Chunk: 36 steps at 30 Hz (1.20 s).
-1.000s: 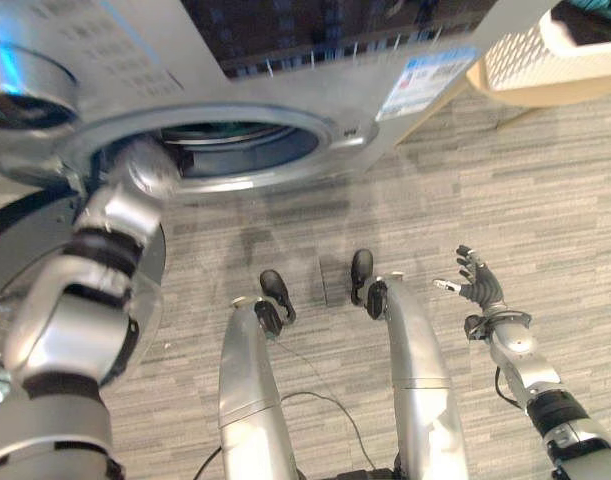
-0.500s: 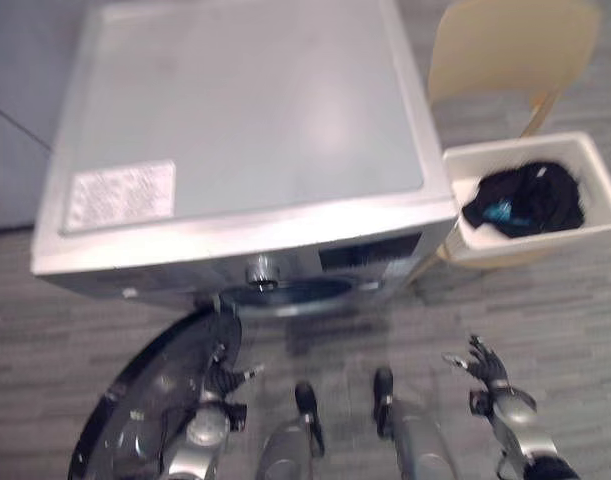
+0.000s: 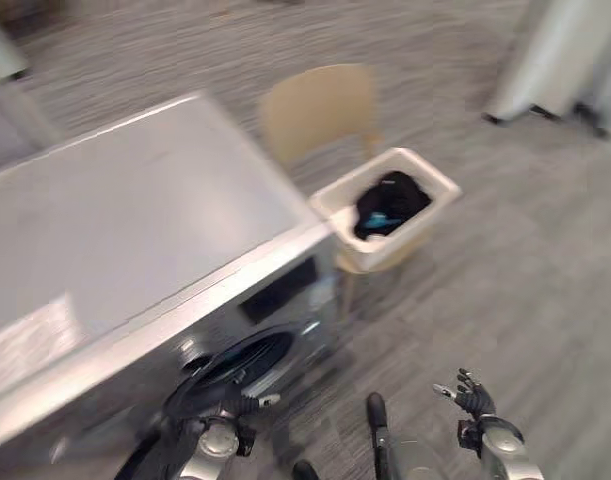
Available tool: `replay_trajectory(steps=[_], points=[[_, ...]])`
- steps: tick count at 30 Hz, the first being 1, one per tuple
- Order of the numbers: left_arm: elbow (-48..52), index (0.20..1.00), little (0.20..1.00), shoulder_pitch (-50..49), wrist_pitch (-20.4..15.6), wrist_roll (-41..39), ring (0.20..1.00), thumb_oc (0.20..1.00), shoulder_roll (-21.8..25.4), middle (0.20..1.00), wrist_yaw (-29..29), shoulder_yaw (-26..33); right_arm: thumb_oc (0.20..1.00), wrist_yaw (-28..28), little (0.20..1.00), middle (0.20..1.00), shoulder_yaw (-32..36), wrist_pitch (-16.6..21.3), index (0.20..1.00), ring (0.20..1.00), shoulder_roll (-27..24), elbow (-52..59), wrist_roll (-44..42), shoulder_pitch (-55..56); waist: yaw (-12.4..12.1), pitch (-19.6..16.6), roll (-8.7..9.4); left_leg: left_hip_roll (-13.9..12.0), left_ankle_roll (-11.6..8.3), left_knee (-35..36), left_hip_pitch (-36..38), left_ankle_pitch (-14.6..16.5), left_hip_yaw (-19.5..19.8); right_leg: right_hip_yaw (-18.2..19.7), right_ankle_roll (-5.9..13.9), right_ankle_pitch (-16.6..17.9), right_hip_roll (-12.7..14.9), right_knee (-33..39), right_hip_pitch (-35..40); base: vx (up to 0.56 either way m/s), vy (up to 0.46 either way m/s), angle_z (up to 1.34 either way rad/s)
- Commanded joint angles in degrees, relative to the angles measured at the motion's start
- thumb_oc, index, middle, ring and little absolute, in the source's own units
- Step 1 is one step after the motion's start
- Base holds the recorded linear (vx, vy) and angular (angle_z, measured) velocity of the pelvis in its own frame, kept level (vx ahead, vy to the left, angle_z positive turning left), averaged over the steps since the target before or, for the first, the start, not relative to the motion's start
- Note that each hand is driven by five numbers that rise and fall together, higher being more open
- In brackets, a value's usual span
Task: Grab the laundry basket,head to the washer,open it,put in the laundry and shut it.
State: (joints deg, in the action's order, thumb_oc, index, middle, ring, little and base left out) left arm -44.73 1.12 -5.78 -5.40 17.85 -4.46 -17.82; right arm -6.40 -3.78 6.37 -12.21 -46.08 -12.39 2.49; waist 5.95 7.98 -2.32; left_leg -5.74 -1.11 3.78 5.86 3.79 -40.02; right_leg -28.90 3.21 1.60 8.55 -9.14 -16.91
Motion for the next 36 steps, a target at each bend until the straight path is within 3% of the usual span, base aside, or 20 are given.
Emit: replay_trajectory(steps=[1, 3, 4, 6, 7, 8, 9, 10, 12, 14, 17, 18, 23, 26, 29, 30, 31, 32, 35, 36], points=[[1.88, 1.000, 1.000, 2.33, -1.84, 2.63, 1.000, 1.000, -0.28, 1.000, -0.29, 1.44, 1.000, -1.36, 1.000, 1.000, 1.64, 1.21, 1.000, 1.000, -4.47, 1.46, -0.84, 0.98, -1.49, 0.83, 0.62, 1.33, 0.35, -3.64, -0.03, 5.08, 9.39, 0.74, 5.59, -2.13, 3.31, 3.35, 7.07, 0.11, -0.091, -1.62], [0.37, 1.000, 1.000, 2.13, -1.73, 2.49, 1.000, 1.000, -1.09, 1.000, 0.22, 1.66, 1.000, -0.86, 1.000, 1.000, 1.53, 0.83, 1.000, 1.000, -4.77, 1.13, -0.75, 1.59, 0.60, 0.02, -0.43, -0.24, 0.23, -8.04, 2.07, 7.50, 5.25, 4.35, 4.97, -3.62, 2.69, 3.03, 6.34, 0.20, -0.149, -1.84], [0.30, 1.000, 1.000, 2.12, -1.79, 2.50, 1.000, 1.000, -1.19, 1.000, 0.22, 1.68, 1.000, -0.85, 1.000, 1.000, 1.51, 0.82, 1.000, 1.000, -4.87, 1.15, -0.78, 1.63, 0.26, 0.07, -0.57, -0.61, 0.02, -8.65, 2.06, 7.84, 4.89, 4.67, 4.83, -3.66, 2.37, 3.10, 6.36, 0.20, -0.150, -1.64], [0.22, 1.000, 1.000, 1.96, -2.09, 2.35, 1.000, 1.000, -2.15, 1.000, 0.32, 1.25, 1.000, -0.66, 1.000, 1.000, 1.45, 1.05, 1.000, 1.000, -5.36, 1.10, -1.33, 2.51, 0.45, 0.65, -1.17, -5.19, -2.01, -18.20, 0.48, 4.66, 3.95, 6.73, 3.21, -5.18, -0.19, 4.94, 8.90, 0.16, -0.245, -0.92], [0.36, 1.000, 1.000, 2.04, -2.04, 2.14, 1.000, 1.000, -2.82, 1.000, 0.36, 0.94, 1.000, -0.66, 1.000, 1.000, 1.30, 1.00, 1.000, 1.000, -5.82, 1.29, -1.49, 2.80, 0.23, 1.56, -1.25, -7.67, -3.34, -23.68, -0.65, 2.04, 4.91, 7.52, 1.93, -6.21, -1.76, 5.52, 10.45, 0.18, -0.334, -0.88], [0.83, 1.000, 1.000, 2.33, -2.09, 1.50, 1.000, 1.000, -3.16, 1.000, 0.20, 0.69, 1.000, -0.72, 1.000, 1.000, 1.01, 0.92, 1.000, 1.000, -6.42, 1.39, -1.43, 2.50, -0.68, 2.78, -1.24, -9.12, -4.40, -29.54, -2.96, -0.90, 8.62, 8.79, 0.53, -7.00, -3.32, 5.79, 11.59, 0.12, -0.251, -0.85], [0.86, 1.000, 1.000, 2.53, -2.19, 1.19, 1.000, 1.000, -3.49, 1.000, 0.06, 0.14, 1.000, -0.92, 1.000, 1.000, 0.71, 0.87, 1.000, 1.000, -6.87, 1.53, -1.50, 2.37, -1.59, 3.60, -0.97, -8.53, -4.49, -33.12, -6.17, -1.59, 13.27, 9.91, -0.24, -7.24, -3.97, 6.29, 12.37, 0.08, -0.158, -0.88], [0.90, 1.000, 1.000, 2.96, -2.49, 0.79, 1.000, 1.000, -3.83, 1.000, -0.37, -0.55, 1.000, -0.92, 1.000, 1.000, 0.10, 0.70, 1.000, 1.000, -7.12, 2.10, -1.51, 2.24, -2.39, 4.17, -0.47, -5.68, -3.67, -33.96, -9.90, 0.22, 18.61, 11.38, -0.42, -7.72, -4.21, 6.89, 12.93, 0.11, -0.078, -1.14], [0.94, 1.000, 1.000, 3.58, -2.38, 1.06, 1.000, 1.000, -5.05, 1.000, -0.95, -2.18, 1.000, -0.81, 1.000, 1.000, -1.07, 0.63, 1.000, 1.000, -7.76, 2.77, -1.09, 2.18, -3.73, 4.93, 0.70, 0.52, -1.68, -27.19, -15.27, 3.04, 25.16, 14.79, 0.86, -7.29, -3.45, 8.60, 14.18, 0.16, -0.014, -1.03], [0.55, 1.000, 1.000, 3.74, -2.15, 1.66, 1.000, 1.000, -5.64, 1.000, -0.93, -2.54, 1.000, -1.06, 1.000, 1.000, -1.47, 0.79, 1.000, 1.000, -8.26, 2.33, -0.80, 1.76, -4.57, 5.13, 0.34, 1.97, -1.54, -20.35, -17.68, 0.96, 26.06, 15.30, 1.33, -7.80, -3.95, 9.15, 15.79, 0.20, 0.012, -0.50], [0.48, 1.000, 1.000, 3.32, -2.21, 1.37, 1.000, 1.000, -5.51, 1.000, -0.84, -2.12, 1.000, -1.37, 1.000, 1.000, -2.13, 0.82, 1.000, 1.000, -8.55, 0.53, -0.29, 0.59, -7.06, 5.27, -1.30, 2.69, -3.72, -6.47, -21.26, -7.80, 26.81, 16.93, 0.79, -10.78, -7.83, 9.13, 19.99, 0.37, 0.004, -0.33], [0.68, 1.000, 1.000, 2.92, -2.19, 1.16, 1.000, 1.000, -5.45, 1.000, -0.83, -1.95, 1.000, -1.44, 1.000, 1.000, -2.12, 0.84, 1.000, 1.000, -8.48, 0.68, -0.25, 0.68, -7.41, 5.35, -1.33, 2.66, -3.87, -5.13, -21.43, -8.42, 26.08, 16.75, 0.73, -11.39, -8.21, 9.02, 20.91, 0.34, -0.003, -0.31], [1.41, 1.000, 1.000, 0.99, -2.05, 0.03, 1.000, 1.000, -5.41, 1.000, -0.72, -0.57, 1.000, -1.09, 1.000, 1.000, -2.00, 1.01, 1.000, 1.000, -8.29, 1.33, 0.27, 1.27, -8.23, 4.93, -0.79, 1.22, -2.96, -1.15, -21.33, -9.40, 20.19, 16.20, 1.15, -13.49, -9.06, 9.21, 24.37, 0.35, 0.065, 0.01], [2.47, 1.000, 1.000, -0.26, -2.09, -0.65, 1.000, 1.000, -4.88, 1.000, -0.70, 0.25, 1.000, -0.59, 1.000, 1.000, -2.51, 0.84, 1.000, 1.000, -7.32, 1.00, 1.12, 1.81, -8.99, 3.58, 0.98, 2.22, -2.01, -4.09, -20.16, -9.61, 19.53, 15.26, 1.88, -15.86, -7.88, 7.31, 26.87, 0.35, 0.031, 0.23], [4.59, 1.000, 1.000, -1.26, -2.15, -1.87, 1.000, 1.000, -2.94, 1.000, -0.48, 1.56, 1.000, 0.25, 1.000, 1.000, -3.08, 0.74, 1.000, 1.000, -6.56, 0.21, 1.81, 1.20, -10.78, 2.79, 3.39, 3.19, -0.01, -6.19, -18.61, -6.65, 19.20, 12.62, 4.22, -16.20, -5.02, -3.55, 24.62, 0.28, 0.044, 0.44], [4.70, 1.000, 1.000, -1.35, -2.30, -1.81, 1.000, 1.000, -2.20, 1.000, -0.74, 1.87, 1.000, 0.35, 1.000, 1.000, -3.28, 0.85, 1.000, 1.000, -6.52, -0.04, 2.11, 0.88, -11.13, 2.59, 4.07, 4.34, 0.83, -6.51, -17.57, -5.29, 19.69, 12.46, 5.83, -13.72, -4.45, -7.34, 23.10, 0.25, 0.049, 0.49], [4.72, 1.000, 1.000, -1.09, -2.33, -1.51, 1.000, 1.000, -1.65, 1.000, -0.92, 1.94, 1.000, 0.71, 1.000, 1.000, -3.42, 0.67, 1.000, 1.000, -6.41, 0.02, 2.09, 0.61, -11.06, 2.79, 3.57, 4.81, 2.00, -6.10, -16.53, -5.32, 21.27, 13.47, 5.95, -11.25, -5.11, -11.48, 18.50, 0.16, 0.020, 0.48], [4.72, 1.000, 1.000, -1.09, -2.33, -1.51, 1.000, 1.000, -1.65, 1.000, -0.92, 1.94, 1.000, 0.71, 1.000, 1.000, -3.42, 0.68, 1.000, 1.000, -6.41, 0.01, 2.09, 0.60, -11.01, 2.77, 3.59, 4.85, 2.01, -6.11, -16.56, -5.32, 21.31, 13.43, 5.96, -11.29, -5.07, -11.54, 18.47, 0.16, -0.028, 1.15], [3.73, 1.000, 1.000, -0.11, -2.87, -1.99, 1.000, 1.000, -1.66, 1.000, -1.58, 2.43, 1.000, 0.70, 1.000, 1.000, -4.34, 1.08, 1.000, 1.000, -6.96, 0.02, 1.74, -0.56, -10.62, 3.42, 1.79, 6.61, 2.22, -4.51, -14.20, -4.89, 28.19, 18.14, 2.93, -13.42, -7.41, -6.89, 12.55, 0.15, -0.057, 1.23], [3.73, 1.000, 1.000, -0.10, -2.87, -1.98, 1.000, 1.000, -1.68, 1.000, -1.58, 2.44, 1.000, 0.70, 1.000, 1.000, -4.34, 1.08, 1.000, 1.000, -6.98, 0.01, 1.74, -0.58, -10.63, 3.25, 1.71, 6.49, 2.20, -4.55, -14.44, -4.93, 28.20, 18.13, 2.89, -13.23, -7.53, -6.72, 12.41, 0.12, -0.062, 1.24]])
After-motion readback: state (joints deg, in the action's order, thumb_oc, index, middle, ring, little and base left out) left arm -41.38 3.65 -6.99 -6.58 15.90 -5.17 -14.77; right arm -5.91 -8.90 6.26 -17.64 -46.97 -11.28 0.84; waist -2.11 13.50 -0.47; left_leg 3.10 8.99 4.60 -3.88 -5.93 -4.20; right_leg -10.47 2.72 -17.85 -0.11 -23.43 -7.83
